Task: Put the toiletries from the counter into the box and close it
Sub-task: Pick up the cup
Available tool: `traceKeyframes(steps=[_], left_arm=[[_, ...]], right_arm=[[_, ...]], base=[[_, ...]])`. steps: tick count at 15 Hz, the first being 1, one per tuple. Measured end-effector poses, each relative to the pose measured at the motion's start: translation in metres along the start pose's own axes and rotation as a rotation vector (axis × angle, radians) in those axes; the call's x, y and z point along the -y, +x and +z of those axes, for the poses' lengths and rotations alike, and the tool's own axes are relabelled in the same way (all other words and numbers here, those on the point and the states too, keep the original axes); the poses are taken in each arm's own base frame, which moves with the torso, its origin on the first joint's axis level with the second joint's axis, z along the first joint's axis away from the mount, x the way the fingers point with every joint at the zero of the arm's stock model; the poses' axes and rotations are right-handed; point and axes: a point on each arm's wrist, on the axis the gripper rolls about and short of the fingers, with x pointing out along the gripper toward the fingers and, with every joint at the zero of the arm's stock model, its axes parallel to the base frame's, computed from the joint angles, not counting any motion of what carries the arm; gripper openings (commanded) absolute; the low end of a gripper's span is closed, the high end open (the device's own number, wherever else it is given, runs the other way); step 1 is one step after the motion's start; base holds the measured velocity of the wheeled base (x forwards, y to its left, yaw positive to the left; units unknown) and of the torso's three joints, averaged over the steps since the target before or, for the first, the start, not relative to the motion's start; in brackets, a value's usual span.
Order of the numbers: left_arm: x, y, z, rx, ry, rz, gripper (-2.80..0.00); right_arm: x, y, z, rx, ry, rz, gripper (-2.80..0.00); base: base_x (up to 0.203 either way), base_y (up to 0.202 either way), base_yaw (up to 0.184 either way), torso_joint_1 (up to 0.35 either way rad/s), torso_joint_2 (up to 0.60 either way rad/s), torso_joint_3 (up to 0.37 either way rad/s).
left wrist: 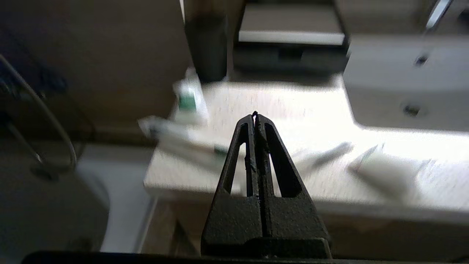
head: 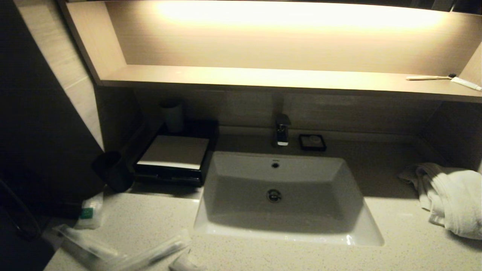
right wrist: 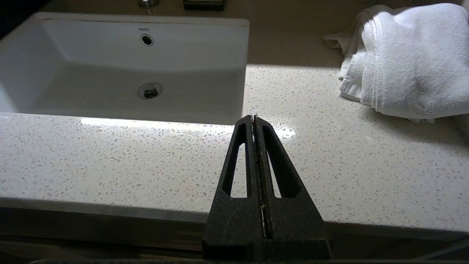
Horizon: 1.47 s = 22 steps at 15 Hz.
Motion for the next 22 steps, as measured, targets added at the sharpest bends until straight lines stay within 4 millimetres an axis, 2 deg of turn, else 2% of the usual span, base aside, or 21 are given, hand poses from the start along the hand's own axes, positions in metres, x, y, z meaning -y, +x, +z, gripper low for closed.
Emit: traceKeyframes(steps=[4, 6, 8, 16, 22], left_arm=[[-0.002, -0.024, 0.044, 0.102, 0.013, 0.003, -2.80], [-0.002, -0.036, 0.056, 0.108, 0.054, 0.008, -2.80], [-0.003, -0.040, 0.062, 0.125, 0.124, 0.018, -2.80], [-0.004, -0.062, 0.083, 0.173, 0.208, 0.033, -2.80], [-0.004, -0.066, 0.088, 0.192, 0.252, 0.055, -2.80]], right_arm=[[0.000, 0.000, 0.000, 0.000, 0.000, 0.000, -2.80], [0.000, 0.000, 0.000, 0.000, 0.000, 0.000, -2.80], [0.000, 0.000, 0.000, 0.000, -0.001, 0.000, -2.80], [0.000, 0.000, 0.000, 0.000, -0.001, 0.000, -2.80], [0.000, 0.000, 0.000, 0.000, 0.000, 0.000, -2.80]], base=[[0.000, 0.000, 0.000, 0.000, 0.00, 0.000], [0.000, 0.000, 0.000, 0.000, 0.00, 0.000], [0.000, 0.000, 0.000, 0.000, 0.00, 0.000], [0.000, 0.000, 0.000, 0.000, 0.00, 0.000], [0.000, 0.000, 0.000, 0.000, 0.00, 0.000]])
